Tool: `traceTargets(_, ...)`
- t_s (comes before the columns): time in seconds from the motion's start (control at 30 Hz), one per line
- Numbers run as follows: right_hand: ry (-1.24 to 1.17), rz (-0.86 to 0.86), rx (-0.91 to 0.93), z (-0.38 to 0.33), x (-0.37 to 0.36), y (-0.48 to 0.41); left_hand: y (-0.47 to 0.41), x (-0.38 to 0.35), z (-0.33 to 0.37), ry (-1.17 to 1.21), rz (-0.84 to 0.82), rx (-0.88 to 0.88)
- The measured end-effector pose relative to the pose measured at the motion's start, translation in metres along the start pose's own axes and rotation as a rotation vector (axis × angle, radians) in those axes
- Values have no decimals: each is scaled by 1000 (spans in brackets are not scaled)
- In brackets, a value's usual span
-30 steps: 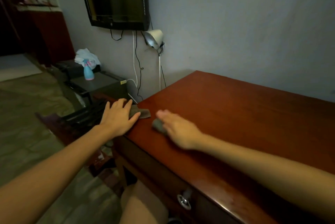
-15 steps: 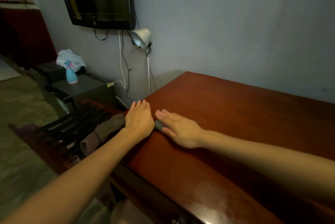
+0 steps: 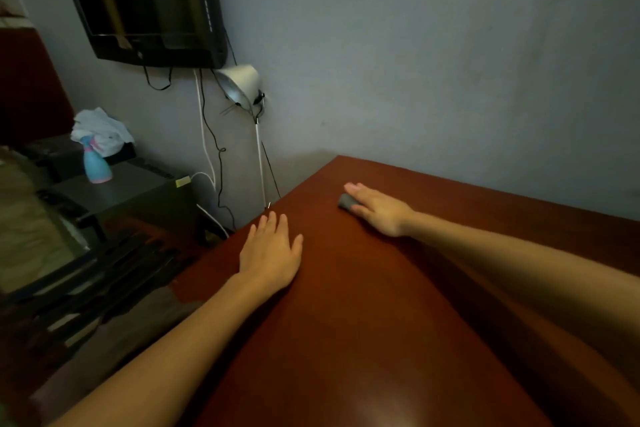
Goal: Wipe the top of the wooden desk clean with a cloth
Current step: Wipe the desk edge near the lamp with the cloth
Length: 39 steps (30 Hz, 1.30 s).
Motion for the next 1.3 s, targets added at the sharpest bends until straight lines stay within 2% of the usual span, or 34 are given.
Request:
traceTargets(0.17, 1, 86, -351, 117, 24, -34, -16, -11, 1, -22, 14, -12)
traceTargets(0.37, 57, 56, -389, 124, 22, -59, -17, -13, 3, -40, 17, -7)
traceTargets(0.47, 49, 47, -278, 86, 13, -57, -17, -13, 2, -39, 1, -2)
traceTargets(0.7, 58, -5, 199, -74, -10, -18, -14, -12, 3, -25, -18, -11)
traceTargets(0.8, 39, -14, 319, -96, -14, 4, -13, -10, 3, -10, 5, -22)
traceTargets(0.9, -4, -26, 347, -84, -10, 3, -13, -10, 3, -30, 6, -19)
traceTargets(1.03, -54, 26, 167, -17, 2, -34, -15, -11, 2, -48, -14, -15)
traceTargets(1.2, -58, 126, -274, 126, 23, -55, -16, -10, 2, -58, 9, -13)
traceTargets(1.3, -37, 146, -515, 170, 26, -56, -18, -11, 2, -55, 15, -1)
Point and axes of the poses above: each hand's wrist, its own y-axis away from the middle knuckle, its own x-axis out of the back of the hand, z = x × y, the point moved 8 cm from there along -y, towards the middle knuckle, and after that the axes turned 5 degrees about y, right-handed, at the moved point
